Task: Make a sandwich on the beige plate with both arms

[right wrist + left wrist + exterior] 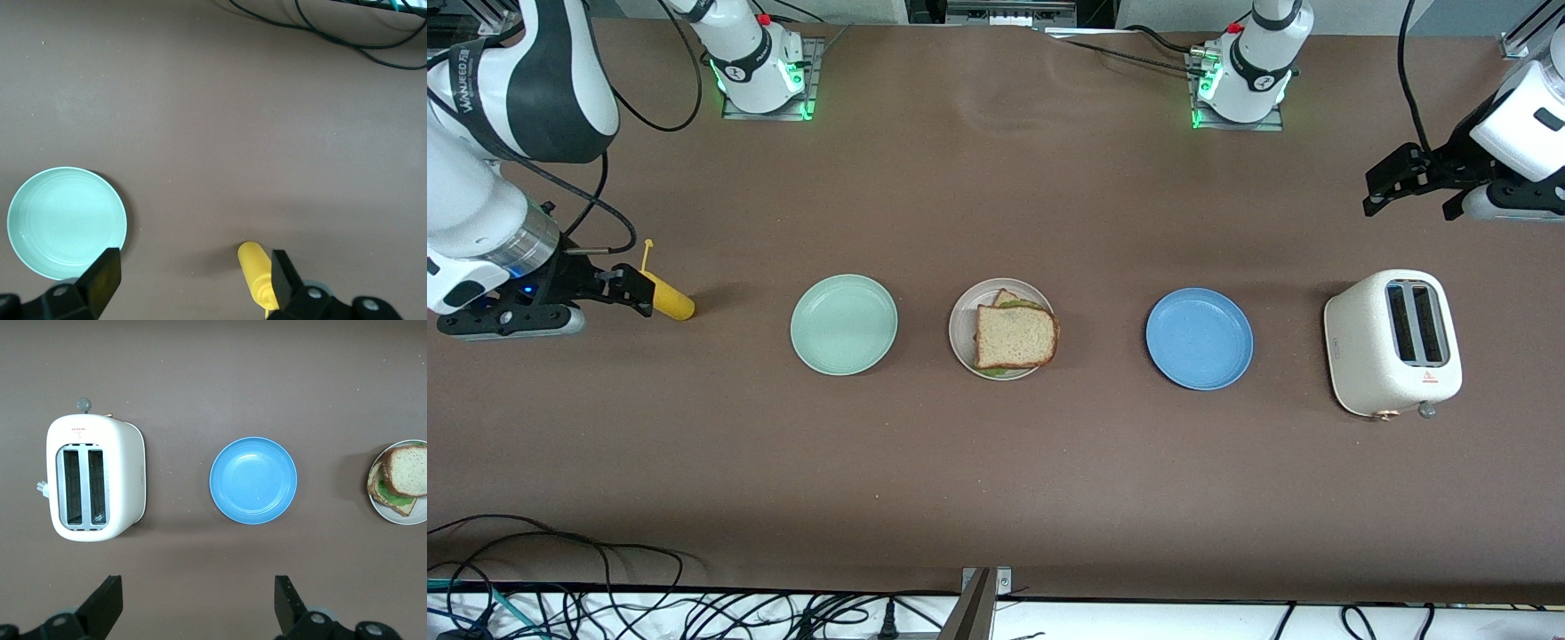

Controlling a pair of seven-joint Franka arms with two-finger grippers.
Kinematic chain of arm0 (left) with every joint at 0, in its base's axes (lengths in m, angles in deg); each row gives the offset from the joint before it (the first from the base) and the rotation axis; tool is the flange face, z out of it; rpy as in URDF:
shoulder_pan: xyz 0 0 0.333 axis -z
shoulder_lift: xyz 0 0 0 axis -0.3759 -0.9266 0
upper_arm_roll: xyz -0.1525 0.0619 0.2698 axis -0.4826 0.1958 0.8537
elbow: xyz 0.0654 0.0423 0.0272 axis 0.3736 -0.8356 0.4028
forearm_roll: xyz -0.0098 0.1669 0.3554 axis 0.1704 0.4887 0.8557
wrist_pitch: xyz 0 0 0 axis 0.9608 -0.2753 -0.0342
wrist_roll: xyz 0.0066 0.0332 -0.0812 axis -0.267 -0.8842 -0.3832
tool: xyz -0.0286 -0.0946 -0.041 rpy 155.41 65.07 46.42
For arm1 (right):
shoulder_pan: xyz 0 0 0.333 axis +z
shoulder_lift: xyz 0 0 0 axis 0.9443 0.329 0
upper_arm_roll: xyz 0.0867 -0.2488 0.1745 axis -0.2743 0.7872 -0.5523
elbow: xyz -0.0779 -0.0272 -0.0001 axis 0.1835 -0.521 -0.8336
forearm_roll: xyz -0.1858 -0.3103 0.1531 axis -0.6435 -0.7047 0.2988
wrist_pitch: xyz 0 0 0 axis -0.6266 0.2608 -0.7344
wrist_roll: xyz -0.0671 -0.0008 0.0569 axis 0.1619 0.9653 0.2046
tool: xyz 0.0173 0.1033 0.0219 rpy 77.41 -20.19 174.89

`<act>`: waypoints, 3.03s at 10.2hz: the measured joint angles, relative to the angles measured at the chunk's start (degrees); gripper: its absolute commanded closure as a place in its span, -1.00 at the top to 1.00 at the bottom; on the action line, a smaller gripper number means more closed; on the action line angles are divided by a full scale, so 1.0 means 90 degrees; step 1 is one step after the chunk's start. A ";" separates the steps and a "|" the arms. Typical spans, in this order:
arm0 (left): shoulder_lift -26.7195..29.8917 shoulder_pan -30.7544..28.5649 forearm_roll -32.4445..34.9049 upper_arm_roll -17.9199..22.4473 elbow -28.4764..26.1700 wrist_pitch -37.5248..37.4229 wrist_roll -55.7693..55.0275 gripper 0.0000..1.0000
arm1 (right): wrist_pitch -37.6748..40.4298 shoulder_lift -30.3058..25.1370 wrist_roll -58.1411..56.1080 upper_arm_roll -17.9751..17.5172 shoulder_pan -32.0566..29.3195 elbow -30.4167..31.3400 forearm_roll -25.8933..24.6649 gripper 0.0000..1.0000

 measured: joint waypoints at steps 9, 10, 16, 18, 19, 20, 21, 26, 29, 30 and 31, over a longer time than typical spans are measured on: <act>0.0012 -0.0146 0.0239 -0.0220 0.0289 -0.0181 -0.0002 1.00 | -0.0020 0.0000 -0.0031 0.0001 -0.0040 0.0010 -0.0019 1.00; 0.0013 -0.0146 0.0238 -0.0223 0.0328 -0.0254 -0.0003 1.00 | -0.0020 0.0000 -0.0035 0.0001 -0.0040 0.0011 -0.0021 1.00; 0.0012 -0.0132 0.0238 -0.0288 0.0368 -0.0478 -0.0003 1.00 | -0.0020 0.0000 -0.0067 0.0001 -0.0041 0.0013 -0.0027 1.00; 0.0015 -0.0132 0.0239 -0.0288 0.0379 -0.0549 -0.0002 1.00 | -0.0020 0.0000 -0.0069 0.0001 -0.0041 0.0014 -0.0028 1.00; 0.0017 -0.0132 0.0239 -0.0288 0.0383 -0.0577 -0.0003 1.00 | -0.0020 0.0000 -0.0069 0.0001 -0.0041 0.0014 -0.0028 1.00; 0.0016 -0.0132 0.0239 -0.0285 0.0383 -0.0583 -0.0003 1.00 | -0.0020 0.0000 -0.0069 0.0001 -0.0041 0.0014 -0.0029 1.00; 0.0016 -0.0132 0.0239 -0.0281 0.0383 -0.0587 -0.0003 1.00 | -0.0020 0.0000 -0.0069 0.0001 -0.0041 0.0014 -0.0029 1.00; 0.0016 -0.0175 0.0239 -0.0249 0.0383 -0.0613 -0.0003 1.00 | -0.0020 0.0000 -0.0069 0.0001 -0.0041 0.0014 -0.0030 1.00; 0.0016 -0.0183 0.0239 -0.0249 0.0383 -0.0642 -0.0003 1.00 | -0.0019 0.0000 -0.0069 0.0001 -0.0045 -0.0001 -0.0030 1.00; 0.0016 -0.0183 0.0238 -0.0249 0.0383 -0.0663 -0.0003 1.00 | -0.0020 -0.0001 -0.0062 0.0004 -0.0050 -0.0015 -0.0030 1.00; 0.0016 -0.0183 0.0238 -0.0249 0.0383 -0.0670 -0.0003 1.00 | -0.0019 -0.0001 -0.0052 0.0026 -0.0074 -0.0037 -0.0025 1.00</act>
